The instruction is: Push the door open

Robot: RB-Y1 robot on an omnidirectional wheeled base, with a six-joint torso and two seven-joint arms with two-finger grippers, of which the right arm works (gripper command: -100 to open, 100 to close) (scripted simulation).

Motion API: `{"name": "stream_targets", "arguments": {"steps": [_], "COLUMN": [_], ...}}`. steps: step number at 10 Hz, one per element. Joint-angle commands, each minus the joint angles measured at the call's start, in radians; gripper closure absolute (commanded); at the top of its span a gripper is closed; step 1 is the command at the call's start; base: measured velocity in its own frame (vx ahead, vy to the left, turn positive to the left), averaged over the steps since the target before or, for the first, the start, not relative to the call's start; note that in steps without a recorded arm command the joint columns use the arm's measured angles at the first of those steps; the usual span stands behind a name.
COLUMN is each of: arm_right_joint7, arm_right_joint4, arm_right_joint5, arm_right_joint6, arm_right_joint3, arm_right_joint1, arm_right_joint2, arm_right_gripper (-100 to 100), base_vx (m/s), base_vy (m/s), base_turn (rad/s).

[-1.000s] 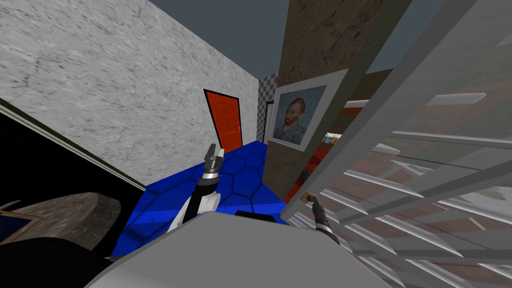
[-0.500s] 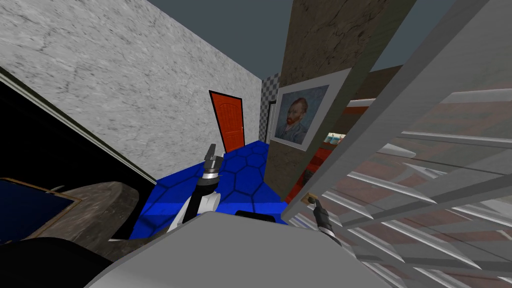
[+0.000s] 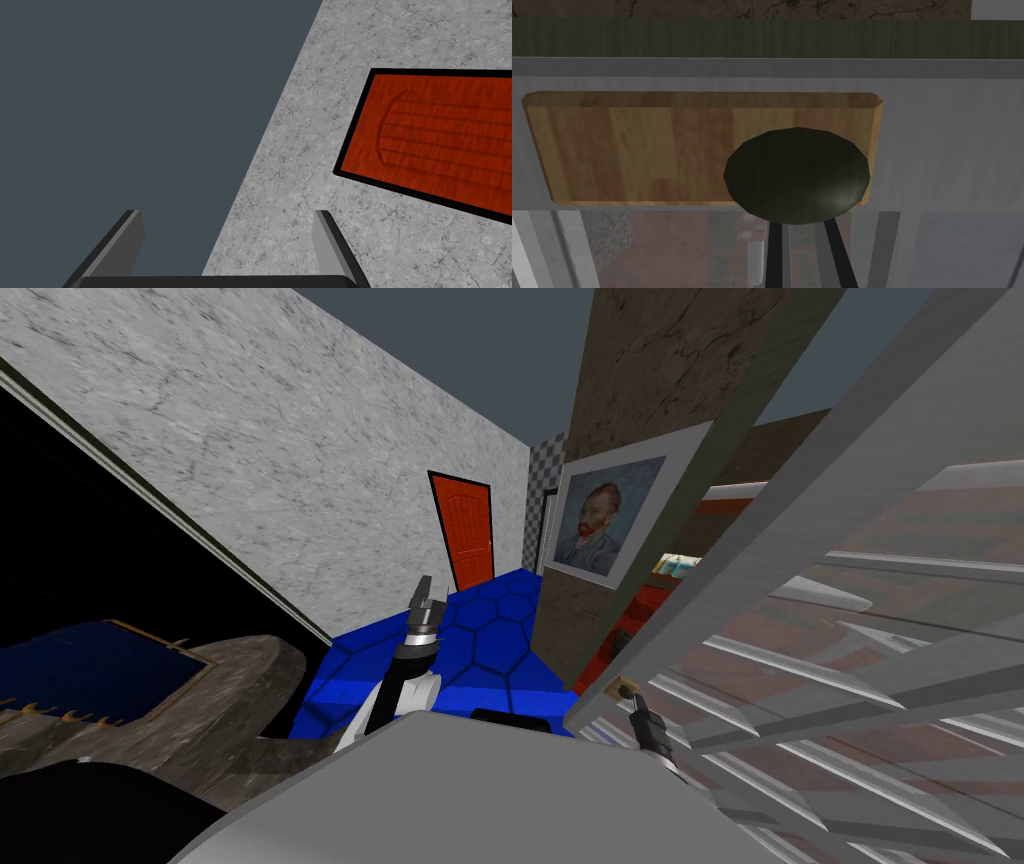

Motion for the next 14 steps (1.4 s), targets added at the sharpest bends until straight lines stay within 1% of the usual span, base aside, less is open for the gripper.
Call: {"name": "stream_targets", "arguments": {"steps": [1,2,4,6,9,10,12,13,14], "arm_right_joint7": [-0.028,-0.049,-0.087,-0.137,-0.224,-0.233,-0.296,-0.304,-0.341], "arm_right_joint4": [-0.003,-0.008,-0.015,-0.025,-0.043,-0.043,-0.058,-0.058,-0.065], "arm_right_joint5": [-0.005,-0.013,-0.023,-0.035,-0.06,-0.06,-0.078,-0.078,-0.088], "arm_right_joint6": [-0.001,0.004,0.008,0.014,0.025,0.025,0.033,0.033,0.038], "arm_right_joint3": [0.01,0.001,-0.002,-0.006,-0.013,-0.013,-0.019,-0.019,-0.022], "arm_right_joint1": [0.003,0.0,-0.005,-0.012,-0.025,-0.025,-0.035,-0.035,-0.04], "arm_right_joint2": [0.005,0.011,0.025,0.043,0.08,0.08,0.107,0.107,0.122], "arm_right_gripper": [100,-100,-100,-100,-100,-100,-100,-100,-100], "base_vx": [-0.043,-0.056,-0.071,-0.078,-0.095,-0.055,-0.072,-0.066,-0.052], "base_vy": [-0.003,-0.017,-0.033,-0.021,-0.019,-0.019,-0.028,-0.027,-0.027], "base_turn": [0.053,0.031,0.043,0.06,0.06,0.027,0.058,0.034,0.046]}}
